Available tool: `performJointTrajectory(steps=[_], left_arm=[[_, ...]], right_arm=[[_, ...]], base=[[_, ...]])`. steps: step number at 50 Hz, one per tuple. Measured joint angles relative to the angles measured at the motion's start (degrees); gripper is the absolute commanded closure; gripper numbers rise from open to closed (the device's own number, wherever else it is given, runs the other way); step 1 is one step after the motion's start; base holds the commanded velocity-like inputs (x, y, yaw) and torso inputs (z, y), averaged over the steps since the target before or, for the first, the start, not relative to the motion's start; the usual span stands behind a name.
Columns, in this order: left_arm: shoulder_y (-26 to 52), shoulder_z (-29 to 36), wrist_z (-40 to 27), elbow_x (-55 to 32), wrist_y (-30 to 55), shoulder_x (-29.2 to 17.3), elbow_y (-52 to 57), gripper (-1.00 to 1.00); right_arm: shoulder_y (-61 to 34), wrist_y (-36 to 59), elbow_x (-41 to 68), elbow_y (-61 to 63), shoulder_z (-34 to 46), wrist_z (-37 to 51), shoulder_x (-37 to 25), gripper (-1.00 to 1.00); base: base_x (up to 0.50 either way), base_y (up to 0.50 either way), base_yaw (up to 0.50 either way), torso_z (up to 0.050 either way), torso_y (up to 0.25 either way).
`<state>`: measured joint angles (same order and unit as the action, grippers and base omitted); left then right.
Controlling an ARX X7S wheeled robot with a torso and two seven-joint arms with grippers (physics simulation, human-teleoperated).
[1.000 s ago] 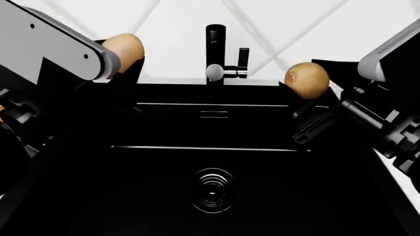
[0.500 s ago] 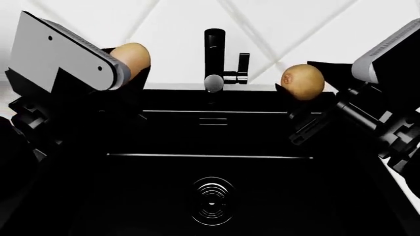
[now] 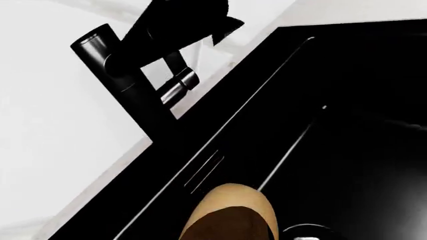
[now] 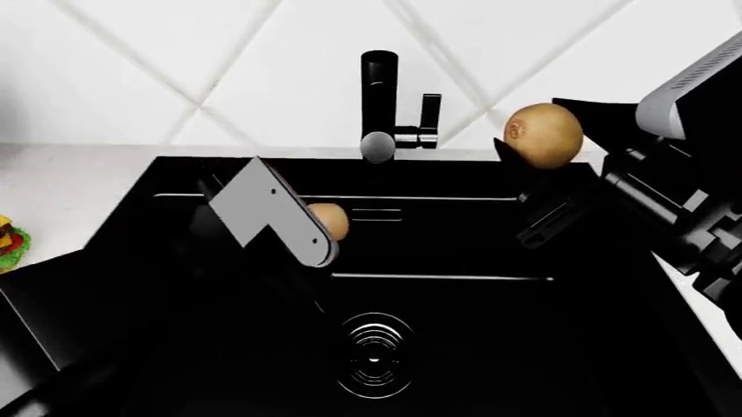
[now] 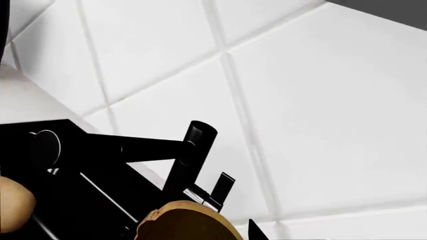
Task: Pick up the fruits and vegetables and place them in the sink. Turn on the sink faucet to wash them. Then turn the sink off and put them in the tray.
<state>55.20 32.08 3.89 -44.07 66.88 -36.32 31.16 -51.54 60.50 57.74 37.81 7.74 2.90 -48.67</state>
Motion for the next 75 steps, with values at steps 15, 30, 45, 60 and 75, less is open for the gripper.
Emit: performJointTrajectory(steps=[15,30,45,60,75], left_arm=[[0.3,8.7,8.1,1.6,-1.9,-0.4,-3.3,1.00],[0.3,12.2,10.2,2.7,-2.2,1.3,-7.6,1.00],[7.3,23.5,23.2,8.3,-6.9,4.8,-21.4,1.00],[10.0,32.7,33.6,13.3,-12.9,10.2,-35.9,1.00],[10.3,38.8,39.5,16.5,-16.5,14.8,-46.7,1.00]], right_arm=[[0.3,-0.6,-0.8,-0.4,0.8,0.0,0.2,1.00],[-0.3,0.6,0.4,-1.1,0.9,1.8,1.2,1.00],[-0.8,0.5,0.1,-1.4,1.6,2.1,1.5,1.00],[-1.2,0.2,-0.4,-1.5,2.2,2.2,1.4,1.00],[-1.3,-0.1,-0.6,-1.5,2.6,2.3,1.4,1.00]], base=[[0.00,0.00,0.00,0.000,0.000],[0.00,0.00,0.00,0.000,0.001],[0.00,0.00,0.00,0.000,0.000],[0.00,0.00,0.00,0.000,0.000],[0.00,0.00,0.00,0.000,0.000]])
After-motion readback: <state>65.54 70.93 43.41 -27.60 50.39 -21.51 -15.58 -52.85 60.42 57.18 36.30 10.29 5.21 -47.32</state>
